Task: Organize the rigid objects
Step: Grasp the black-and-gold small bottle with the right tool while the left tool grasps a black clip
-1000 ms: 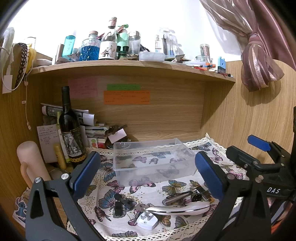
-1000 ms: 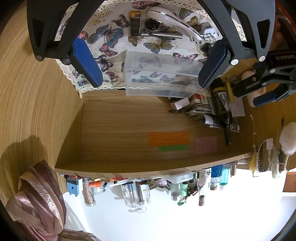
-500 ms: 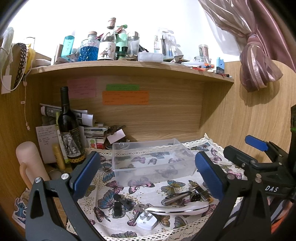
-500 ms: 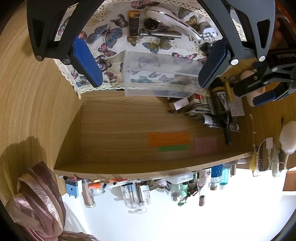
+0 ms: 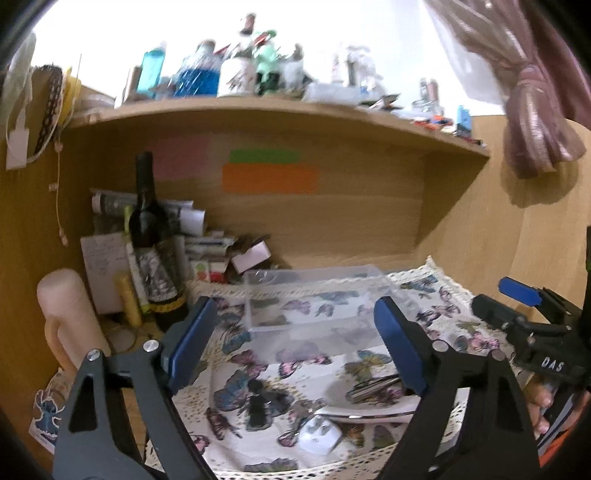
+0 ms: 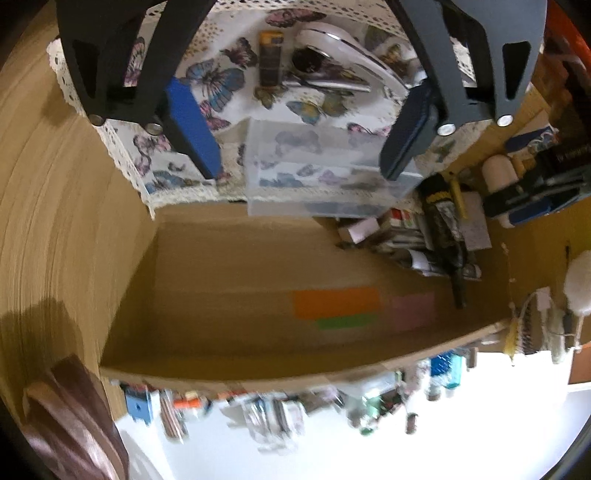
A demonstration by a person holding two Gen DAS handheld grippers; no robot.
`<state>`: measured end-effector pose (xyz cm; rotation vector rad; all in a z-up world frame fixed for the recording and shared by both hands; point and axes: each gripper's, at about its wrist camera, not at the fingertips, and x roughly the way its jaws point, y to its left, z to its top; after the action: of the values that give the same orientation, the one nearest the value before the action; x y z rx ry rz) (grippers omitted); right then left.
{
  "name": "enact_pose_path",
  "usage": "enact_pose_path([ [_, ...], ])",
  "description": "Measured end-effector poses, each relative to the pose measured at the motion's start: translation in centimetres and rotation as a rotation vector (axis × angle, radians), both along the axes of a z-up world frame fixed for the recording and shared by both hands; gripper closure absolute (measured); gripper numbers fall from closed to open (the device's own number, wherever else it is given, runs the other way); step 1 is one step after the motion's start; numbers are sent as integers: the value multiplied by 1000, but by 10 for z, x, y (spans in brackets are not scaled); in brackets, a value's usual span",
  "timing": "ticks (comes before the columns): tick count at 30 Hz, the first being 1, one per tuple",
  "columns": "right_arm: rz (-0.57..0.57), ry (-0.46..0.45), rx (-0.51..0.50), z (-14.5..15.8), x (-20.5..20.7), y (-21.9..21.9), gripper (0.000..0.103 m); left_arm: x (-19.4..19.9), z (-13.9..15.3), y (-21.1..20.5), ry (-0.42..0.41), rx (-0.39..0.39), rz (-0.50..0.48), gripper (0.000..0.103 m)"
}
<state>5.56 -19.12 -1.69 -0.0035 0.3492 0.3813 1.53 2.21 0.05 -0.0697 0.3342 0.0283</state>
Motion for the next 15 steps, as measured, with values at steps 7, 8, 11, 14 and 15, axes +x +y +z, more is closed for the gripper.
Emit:
enact_pose_path([
  [7,-5,147,-24,-32,26,-14,37,23,-40,29,166,-17,22,34],
  [8,-9,169,-38,-39,30,-14,39,27,-47,31,197,-22,16,36],
  [11,-12,218,-73,-53,37,-15,43,37,-70,35,287,-32,2,41],
  [14,-12,261,-98,-66,39,-17,45,45,-91,40,376,-39,-9,45],
  [15,-12,272,-105,-69,40,-17,46,47,-99,42,410,-37,-13,46],
])
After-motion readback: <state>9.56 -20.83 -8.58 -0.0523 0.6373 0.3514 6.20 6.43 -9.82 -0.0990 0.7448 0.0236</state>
